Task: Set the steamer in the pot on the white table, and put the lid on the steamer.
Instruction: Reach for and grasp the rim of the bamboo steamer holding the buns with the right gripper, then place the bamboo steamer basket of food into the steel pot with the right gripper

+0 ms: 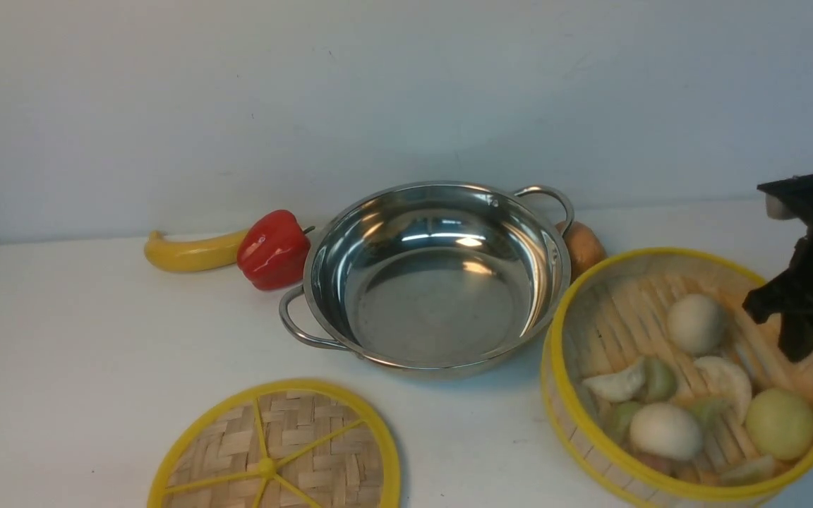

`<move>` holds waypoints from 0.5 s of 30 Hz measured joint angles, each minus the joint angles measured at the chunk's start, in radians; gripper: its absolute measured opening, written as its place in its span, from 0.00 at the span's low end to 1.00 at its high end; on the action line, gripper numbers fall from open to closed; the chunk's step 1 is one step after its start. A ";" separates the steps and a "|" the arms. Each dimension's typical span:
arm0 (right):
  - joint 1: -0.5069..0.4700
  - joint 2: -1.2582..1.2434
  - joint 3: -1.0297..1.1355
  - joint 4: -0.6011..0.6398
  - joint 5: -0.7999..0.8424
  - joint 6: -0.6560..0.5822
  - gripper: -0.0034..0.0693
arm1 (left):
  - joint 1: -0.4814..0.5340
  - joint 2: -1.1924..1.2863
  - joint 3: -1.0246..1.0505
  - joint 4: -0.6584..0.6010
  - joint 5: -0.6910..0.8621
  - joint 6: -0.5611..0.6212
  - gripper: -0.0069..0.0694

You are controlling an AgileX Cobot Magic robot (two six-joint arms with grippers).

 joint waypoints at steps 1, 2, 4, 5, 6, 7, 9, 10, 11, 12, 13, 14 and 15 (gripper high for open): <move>0.000 -0.003 0.000 -0.007 0.000 0.004 0.12 | 0.000 0.000 0.000 0.000 0.000 0.000 0.41; 0.000 -0.004 0.000 -0.012 0.002 0.006 0.12 | 0.000 0.000 0.000 0.000 0.000 0.000 0.41; 0.000 -0.005 0.000 -0.012 0.003 0.006 0.12 | 0.000 0.000 0.000 0.000 0.000 0.000 0.41; 0.000 -0.005 0.000 -0.010 0.004 0.006 0.12 | 0.000 0.000 0.000 0.000 0.000 0.000 0.41; 0.000 -0.005 0.000 -0.007 0.004 0.006 0.12 | 0.000 0.000 0.000 0.000 0.000 0.000 0.41; 0.000 -0.006 0.000 -0.002 0.004 0.006 0.12 | 0.000 0.000 0.000 0.000 0.000 0.000 0.41; 0.000 -0.011 0.003 0.001 0.004 0.007 0.12 | 0.000 0.000 0.000 0.000 0.000 0.000 0.41; 0.000 -0.016 0.007 0.001 0.003 0.010 0.12 | 0.000 0.000 0.000 0.000 0.000 0.000 0.41; 0.000 -0.027 0.013 -0.002 0.003 0.014 0.12 | 0.000 0.000 0.000 0.000 0.000 0.000 0.41; 0.000 -0.036 0.017 -0.005 0.005 0.017 0.12 | 0.000 0.000 0.000 0.000 0.000 0.000 0.41; 0.000 -0.044 0.019 -0.007 0.006 0.017 0.12 | 0.000 0.000 0.000 0.000 0.000 0.000 0.41; 0.000 -0.056 0.020 -0.007 0.007 0.017 0.12 | 0.000 0.000 0.000 0.000 0.000 0.000 0.41; 0.000 -0.075 0.022 -0.005 0.010 0.017 0.12 | 0.000 0.000 0.000 0.000 0.000 0.000 0.41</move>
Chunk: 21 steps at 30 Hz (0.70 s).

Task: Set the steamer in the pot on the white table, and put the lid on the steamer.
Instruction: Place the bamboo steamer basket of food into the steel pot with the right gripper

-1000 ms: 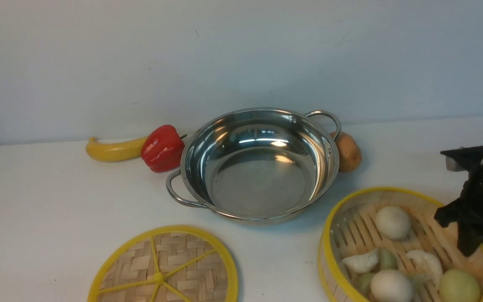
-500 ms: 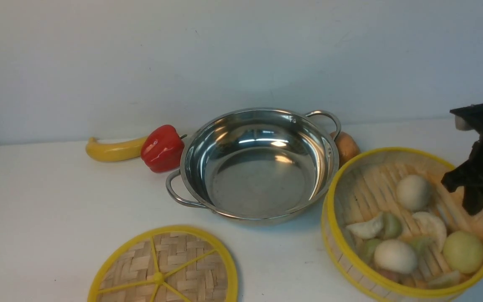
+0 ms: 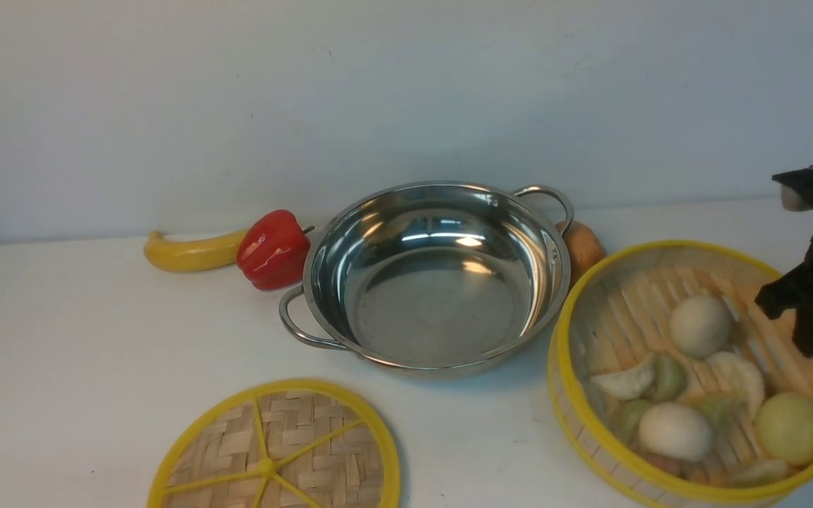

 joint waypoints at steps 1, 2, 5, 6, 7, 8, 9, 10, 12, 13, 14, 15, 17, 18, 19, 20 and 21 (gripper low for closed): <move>0.000 -0.009 0.000 0.003 0.000 0.000 0.12 | 0.000 0.000 0.000 0.000 0.000 0.000 0.41; 0.000 -0.026 0.001 0.007 0.000 0.000 0.12 | 0.000 0.000 0.000 0.000 0.000 0.000 0.41; 0.000 -0.074 0.002 0.025 0.001 0.000 0.12 | 0.000 0.000 0.000 0.000 0.000 0.000 0.41; 0.000 -0.078 0.002 0.026 0.001 0.000 0.12 | 0.000 0.000 0.000 0.000 0.000 0.000 0.41; 0.000 -0.103 0.002 0.048 0.002 0.000 0.12 | 0.000 0.000 0.000 0.000 0.000 0.000 0.41; 0.000 -0.113 0.002 0.063 0.004 -0.001 0.12 | 0.000 0.000 0.000 0.000 0.000 0.000 0.41; 0.000 -0.128 0.002 0.090 0.005 -0.001 0.12 | 0.000 0.000 0.000 0.000 0.000 0.000 0.41; 0.001 -0.129 0.002 0.104 0.007 -0.002 0.12 | 0.000 0.000 0.000 0.000 0.000 0.000 0.41; 0.005 -0.131 0.002 0.122 0.007 -0.003 0.12 | 0.000 0.000 0.000 0.000 0.000 0.000 0.41; 0.013 -0.130 0.002 0.123 0.007 -0.003 0.12 | 0.000 0.000 0.000 0.000 0.000 0.000 0.41; 0.020 -0.128 0.001 0.118 0.008 -0.003 0.12 | 0.000 0.000 0.000 0.000 0.000 0.000 0.41; 0.032 -0.125 -0.004 0.110 0.009 -0.004 0.12 | 0.000 0.000 0.000 0.000 0.000 0.000 0.41; 0.055 -0.114 -0.026 0.099 0.017 -0.007 0.12 | 0.000 0.000 0.000 0.000 0.000 0.000 0.41; 0.069 -0.106 -0.044 0.094 0.020 -0.007 0.12 | 0.000 0.000 0.000 0.000 0.000 0.000 0.41; 0.083 -0.094 -0.067 0.093 0.021 -0.008 0.12 | 0.000 0.000 0.000 0.000 0.000 0.000 0.41; 0.097 -0.084 -0.093 0.093 0.021 -0.008 0.12 | 0.000 0.000 0.000 0.000 0.000 0.000 0.41; 0.115 -0.070 -0.134 0.096 0.020 -0.006 0.12 | 0.000 0.000 0.000 0.000 0.000 0.000 0.41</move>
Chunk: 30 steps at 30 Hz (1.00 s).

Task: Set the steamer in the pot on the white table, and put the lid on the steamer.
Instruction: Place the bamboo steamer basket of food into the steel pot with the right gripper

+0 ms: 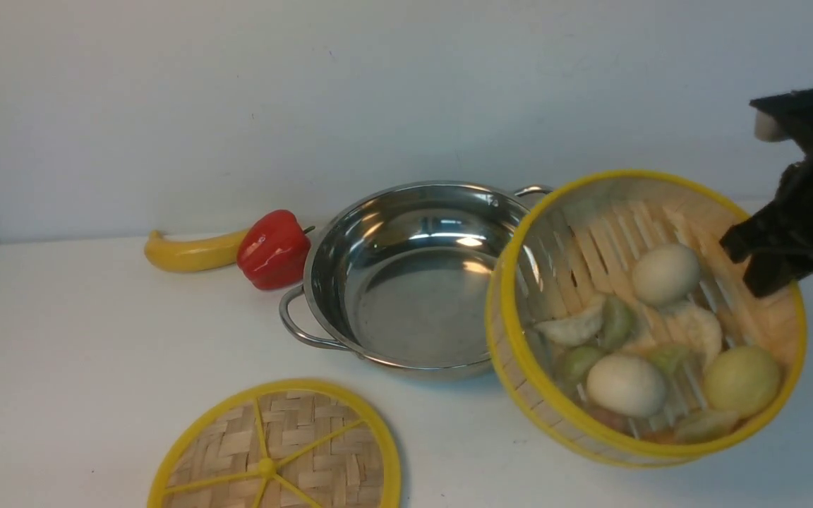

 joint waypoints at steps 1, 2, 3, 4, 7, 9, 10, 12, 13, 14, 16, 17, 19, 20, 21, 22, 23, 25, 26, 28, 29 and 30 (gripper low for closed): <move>0.012 0.012 -0.030 0.002 0.000 0.004 0.12 | 0.000 0.000 0.000 0.000 0.000 0.000 0.41; 0.012 0.015 -0.036 0.002 0.000 0.005 0.12 | 0.000 0.000 0.000 0.000 0.000 0.000 0.41; 0.031 0.033 -0.078 0.008 0.000 0.011 0.12 | 0.000 0.000 0.000 0.000 0.000 0.000 0.41; 0.040 0.046 -0.101 0.011 -0.001 0.014 0.12 | 0.000 0.000 0.000 0.000 0.000 0.000 0.41; 0.065 0.102 -0.174 0.023 -0.003 0.020 0.12 | 0.000 0.000 0.000 0.000 0.000 0.000 0.41; 0.076 0.135 -0.213 0.030 -0.003 0.021 0.12 | 0.000 0.000 0.000 0.000 0.000 0.000 0.41; 0.081 0.165 -0.237 0.038 -0.002 0.021 0.12 | 0.000 0.000 0.000 0.000 0.000 0.000 0.41; 0.087 0.200 -0.273 0.046 -0.002 0.021 0.12 | 0.000 0.000 0.000 0.000 0.000 0.000 0.41; 0.090 0.217 -0.290 0.050 -0.002 0.021 0.12 | 0.000 0.000 0.000 0.000 0.000 0.000 0.41; 0.095 0.247 -0.322 0.051 -0.002 0.021 0.12 | 0.000 0.000 0.000 0.000 0.000 0.000 0.41; 0.099 0.283 -0.366 0.055 -0.002 0.017 0.12 | 0.000 0.000 0.000 0.000 0.000 0.000 0.41; 0.100 0.302 -0.390 0.060 -0.001 0.014 0.12 | 0.000 0.000 0.000 0.000 0.000 0.000 0.41; 0.100 0.331 -0.430 0.069 -0.001 0.006 0.12 | 0.000 0.000 0.000 0.000 0.000 0.000 0.41; 0.101 0.345 -0.448 0.078 -0.001 0.002 0.12 | 0.000 0.000 0.000 0.000 0.000 0.000 0.41; 0.101 0.360 -0.470 0.087 -0.002 -0.002 0.12 | 0.000 0.000 0.000 0.000 0.000 0.000 0.41; 0.103 0.375 -0.491 0.096 -0.001 -0.004 0.12 | 0.000 0.000 0.000 0.000 0.000 0.000 0.41; 0.105 0.390 -0.513 0.104 -0.001 -0.005 0.12 | 0.000 0.000 0.000 0.000 0.000 0.000 0.41; 0.113 0.417 -0.550 0.118 -0.001 -0.012 0.12 | 0.000 0.000 0.000 0.000 0.000 0.000 0.41; 0.114 0.422 -0.561 0.121 -0.001 -0.013 0.12 | 0.000 0.000 0.000 0.000 0.000 0.000 0.41; 0.134 0.466 -0.630 0.129 0.000 -0.028 0.12 | 0.000 0.000 0.000 0.000 0.000 0.000 0.41; 0.135 0.470 -0.638 0.130 0.001 -0.029 0.12 | 0.000 0.000 0.000 0.000 0.000 0.000 0.41; 0.143 0.494 -0.675 0.135 0.002 -0.030 0.12 | 0.000 0.000 0.000 0.000 0.000 0.000 0.41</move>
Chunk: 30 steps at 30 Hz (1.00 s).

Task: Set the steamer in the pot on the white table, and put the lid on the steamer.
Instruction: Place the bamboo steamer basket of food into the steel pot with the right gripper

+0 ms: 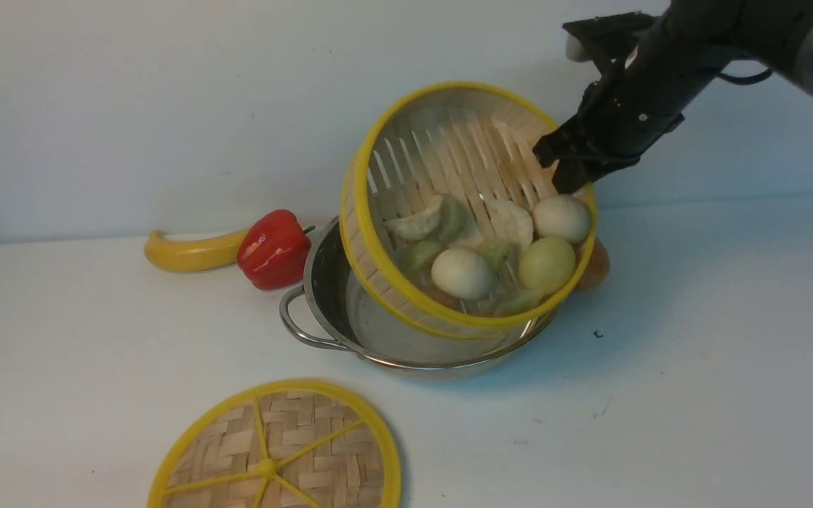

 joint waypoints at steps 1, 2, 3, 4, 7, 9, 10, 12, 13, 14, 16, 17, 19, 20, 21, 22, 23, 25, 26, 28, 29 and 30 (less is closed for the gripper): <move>0.003 0.011 -0.019 0.000 0.000 0.000 0.12 | 0.000 0.000 0.000 0.000 0.000 0.000 0.41; 0.006 0.024 -0.036 0.003 0.000 0.000 0.12 | 0.000 0.000 0.000 0.000 0.000 0.000 0.41; 0.006 0.036 -0.050 0.003 0.000 -0.001 0.12 | 0.000 0.000 0.000 0.000 0.000 0.000 0.41; 0.007 0.043 -0.058 0.003 0.000 -0.001 0.12 | 0.000 0.000 0.000 0.000 0.000 0.000 0.41; 0.007 0.079 -0.091 0.003 0.000 -0.002 0.12 | 0.000 0.000 0.000 0.000 0.000 0.000 0.41; 0.007 0.096 -0.097 0.004 -0.001 -0.002 0.12 | 0.000 0.000 0.000 0.000 0.000 0.000 0.41; 0.007 0.111 -0.099 0.006 -0.002 -0.002 0.12 | 0.000 0.000 0.000 0.000 0.000 0.000 0.41; 0.007 0.134 -0.101 0.009 -0.001 -0.006 0.12 | 0.000 0.000 0.000 0.000 0.000 0.000 0.41; 0.007 0.136 -0.103 0.009 -0.001 -0.006 0.12 | 0.000 0.000 0.000 0.000 0.000 0.000 0.41; 0.007 0.153 -0.108 0.010 -0.001 -0.011 0.12 | 0.000 0.000 0.000 0.000 0.000 0.000 0.41; 0.007 0.171 -0.110 0.013 -0.002 -0.016 0.12 | 0.000 0.000 0.000 0.000 0.000 0.000 0.41; 0.007 0.180 -0.110 0.016 -0.002 -0.019 0.12 | 0.000 0.000 0.000 0.000 0.000 0.000 0.41; 0.007 0.191 -0.110 0.025 -0.007 -0.019 0.12 | 0.000 0.000 0.000 0.000 0.000 0.000 0.41; 0.007 0.195 -0.111 0.026 -0.008 -0.019 0.12 | 0.000 0.000 0.000 0.000 0.000 0.000 0.41; 0.007 0.196 -0.111 0.026 -0.009 -0.019 0.12 | 0.000 0.000 0.000 0.000 0.000 0.000 0.41; 0.007 0.199 -0.112 0.027 -0.011 -0.020 0.12 | 0.000 0.000 0.000 0.000 0.000 0.000 0.41; 0.007 0.200 -0.114 0.027 -0.011 -0.020 0.12 | 0.000 0.000 0.000 0.000 0.000 0.000 0.41; 0.007 0.202 -0.116 0.029 -0.012 -0.020 0.12 | 0.000 0.000 0.000 0.000 0.000 0.000 0.41; 0.007 0.204 -0.117 0.029 -0.012 -0.020 0.12 | 0.000 0.000 0.000 0.000 0.000 0.000 0.41; 0.007 0.211 -0.119 0.029 -0.012 -0.020 0.12 | 0.000 0.000 0.000 0.000 0.000 0.000 0.41; 0.007 0.214 -0.119 0.029 -0.012 -0.020 0.12 | 0.000 0.000 0.000 0.000 0.000 0.000 0.41; 0.007 0.218 -0.119 0.028 -0.016 -0.020 0.12 | 0.000 0.000 0.000 0.000 0.000 0.000 0.41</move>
